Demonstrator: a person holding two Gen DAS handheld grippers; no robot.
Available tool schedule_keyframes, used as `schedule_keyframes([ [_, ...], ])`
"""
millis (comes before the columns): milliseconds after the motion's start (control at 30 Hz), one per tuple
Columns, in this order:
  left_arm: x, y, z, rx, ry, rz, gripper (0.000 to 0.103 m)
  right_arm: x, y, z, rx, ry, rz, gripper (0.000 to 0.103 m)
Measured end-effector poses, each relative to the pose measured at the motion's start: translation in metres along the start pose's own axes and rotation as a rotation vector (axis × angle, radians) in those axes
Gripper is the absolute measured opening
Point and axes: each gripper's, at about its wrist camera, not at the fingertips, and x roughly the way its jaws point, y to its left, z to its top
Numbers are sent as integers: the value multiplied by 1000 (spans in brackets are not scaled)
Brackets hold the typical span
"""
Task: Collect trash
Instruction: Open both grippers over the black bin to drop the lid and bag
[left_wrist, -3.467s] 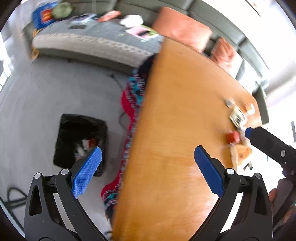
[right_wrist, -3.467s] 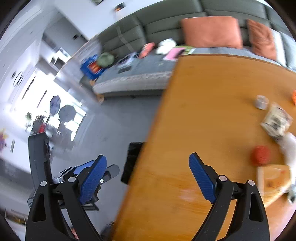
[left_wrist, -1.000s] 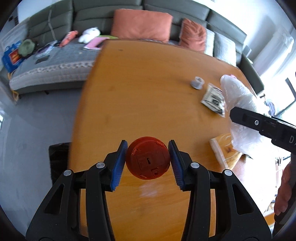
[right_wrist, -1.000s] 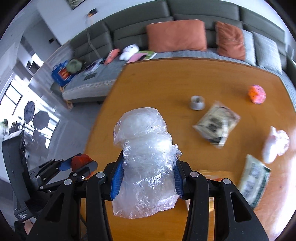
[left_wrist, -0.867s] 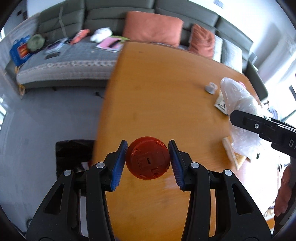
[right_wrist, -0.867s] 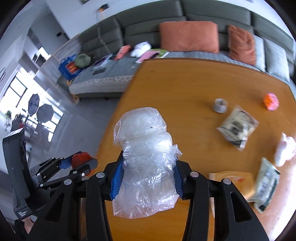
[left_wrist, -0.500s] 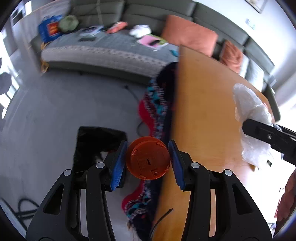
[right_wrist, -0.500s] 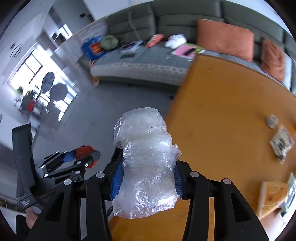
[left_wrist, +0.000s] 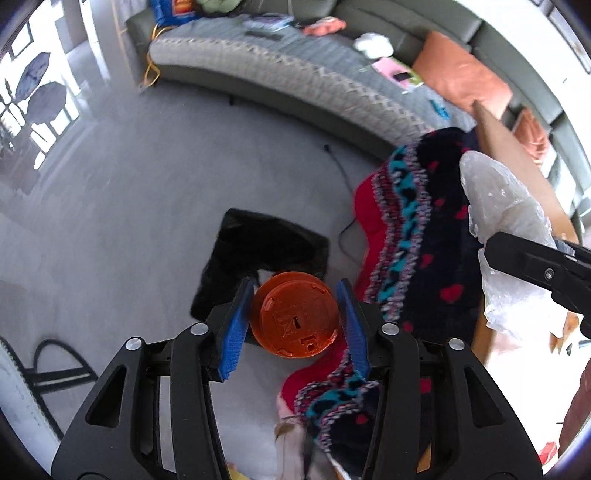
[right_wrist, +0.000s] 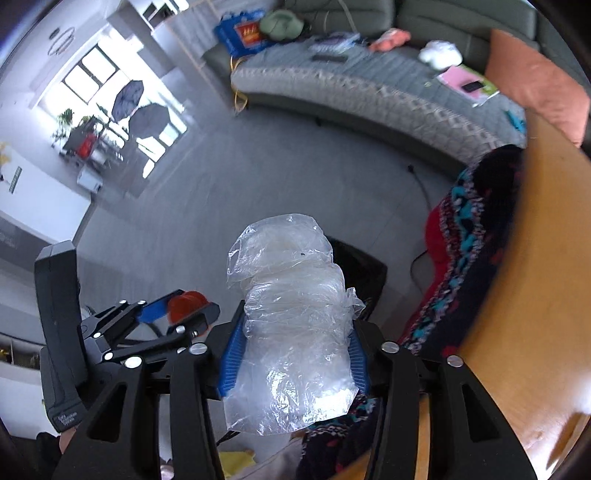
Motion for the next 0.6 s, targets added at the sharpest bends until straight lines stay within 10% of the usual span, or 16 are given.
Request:
schedule_keyframes([
  [33, 5, 6, 2, -4, 16, 17, 96, 10, 3, 4, 8, 31, -5, 66],
  [600, -14, 35, 9, -162, -80, 116, 97, 15, 6, 14, 13, 33, -6, 71],
])
